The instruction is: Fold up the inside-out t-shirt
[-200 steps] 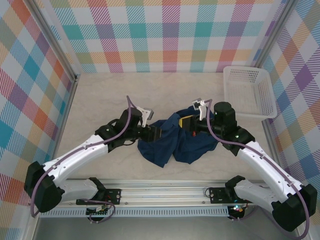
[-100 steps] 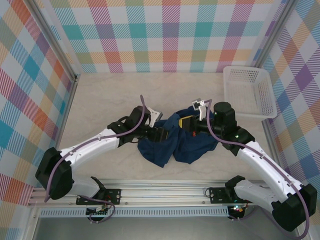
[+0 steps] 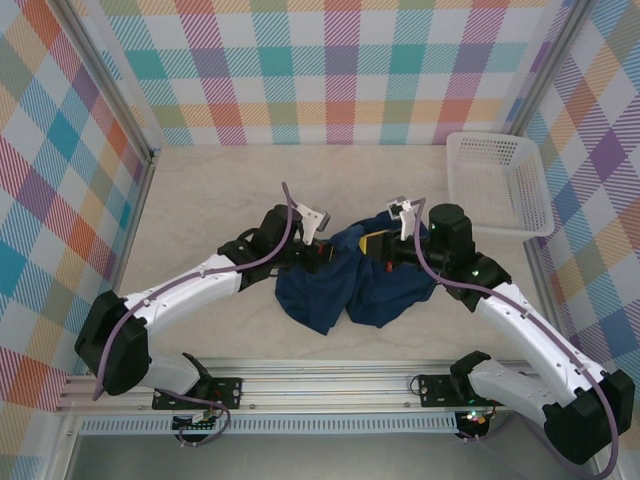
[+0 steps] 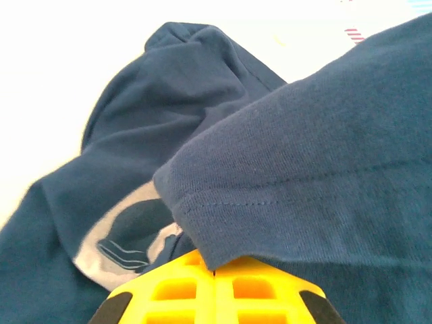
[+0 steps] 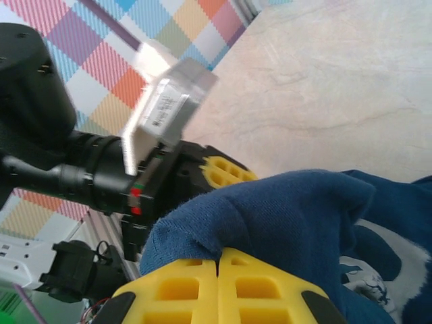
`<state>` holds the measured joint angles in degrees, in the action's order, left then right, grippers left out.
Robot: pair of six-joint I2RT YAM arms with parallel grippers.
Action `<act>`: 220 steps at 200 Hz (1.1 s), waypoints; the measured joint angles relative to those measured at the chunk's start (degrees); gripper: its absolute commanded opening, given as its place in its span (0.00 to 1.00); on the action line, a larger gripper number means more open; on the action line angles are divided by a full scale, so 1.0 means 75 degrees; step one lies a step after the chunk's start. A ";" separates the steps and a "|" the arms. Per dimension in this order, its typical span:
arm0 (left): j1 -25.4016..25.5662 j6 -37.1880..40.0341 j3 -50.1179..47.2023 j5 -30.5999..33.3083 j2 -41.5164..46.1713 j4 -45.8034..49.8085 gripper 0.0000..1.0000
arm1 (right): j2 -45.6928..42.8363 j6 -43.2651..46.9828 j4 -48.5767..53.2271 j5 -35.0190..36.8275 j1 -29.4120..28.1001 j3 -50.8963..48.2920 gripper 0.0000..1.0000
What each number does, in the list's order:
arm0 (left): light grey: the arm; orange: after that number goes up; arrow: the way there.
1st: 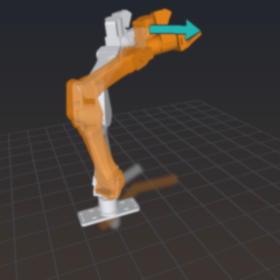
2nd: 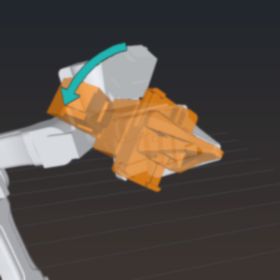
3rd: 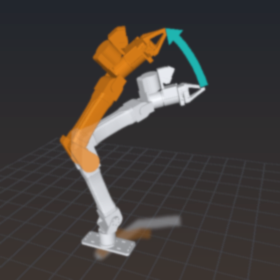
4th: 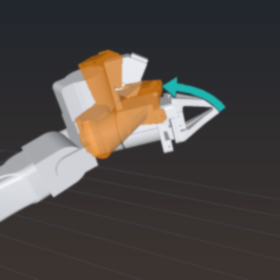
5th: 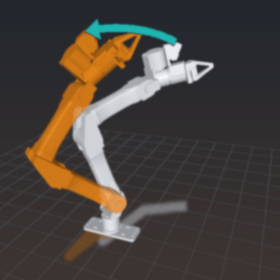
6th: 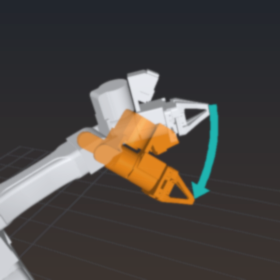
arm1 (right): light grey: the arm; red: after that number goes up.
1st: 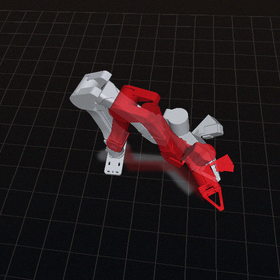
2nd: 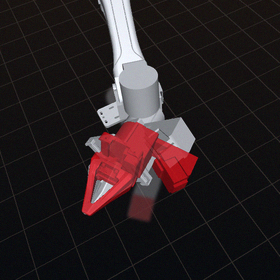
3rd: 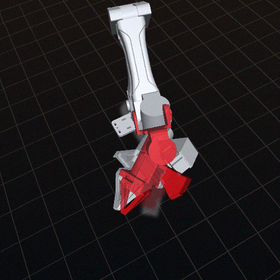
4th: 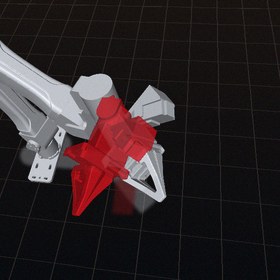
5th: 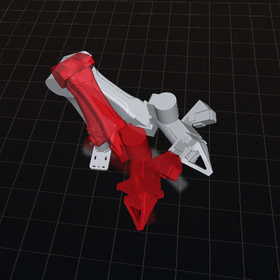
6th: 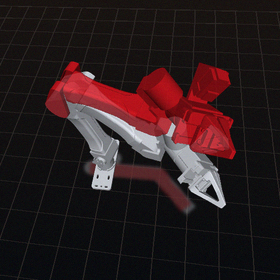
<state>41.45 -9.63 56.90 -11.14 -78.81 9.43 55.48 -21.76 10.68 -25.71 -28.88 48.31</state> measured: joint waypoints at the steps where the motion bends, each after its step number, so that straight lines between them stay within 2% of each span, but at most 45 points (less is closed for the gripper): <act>1: -0.0003 0.0000 0.0000 0.0026 0.0026 0.0006 0.00 | -0.0003 0.0000 0.0006 0.0012 0.0003 0.0000 0.00; 54: -0.0061 0.0009 0.0000 0.0997 0.1813 0.0662 0.00 | -0.0291 0.0195 0.0603 0.0694 0.0256 0.0187 0.00; 84: -0.0061 0.0009 0.0006 0.1247 0.2229 0.1233 0.00 | -0.0326 0.0393 0.0833 0.0831 0.0256 0.0335 0.00; 117: -0.0061 0.0012 0.0006 0.1113 0.2326 0.1778 0.00 | -0.0341 0.0667 0.1096 0.0793 0.0256 0.0533 0.00; 150: 0.0041 -0.0169 -0.0073 0.0423 0.2369 0.2159 0.00 | -0.0341 0.0621 0.1475 0.0525 0.0256 0.0589 0.00; 185: 0.0595 -0.1035 -0.1329 -0.0545 0.2512 0.2180 0.00 | -0.0428 -0.0050 0.2416 0.0574 0.0256 -0.0431 0.28; 201: 0.0758 -0.1274 -0.1792 -0.0775 0.2422 0.2480 0.30 | -0.0420 -0.0367 0.3083 0.0895 0.0256 -0.0938 0.35; 220: 0.0769 -0.1355 -0.1740 -0.0679 0.2270 0.2777 0.44 | -0.0353 -0.0440 0.3485 0.1381 0.0256 -0.0985 0.38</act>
<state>47.22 -19.79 43.86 -16.23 -61.78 30.26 52.84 -25.06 36.82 -15.35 -26.96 40.93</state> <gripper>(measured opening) 0.361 0.368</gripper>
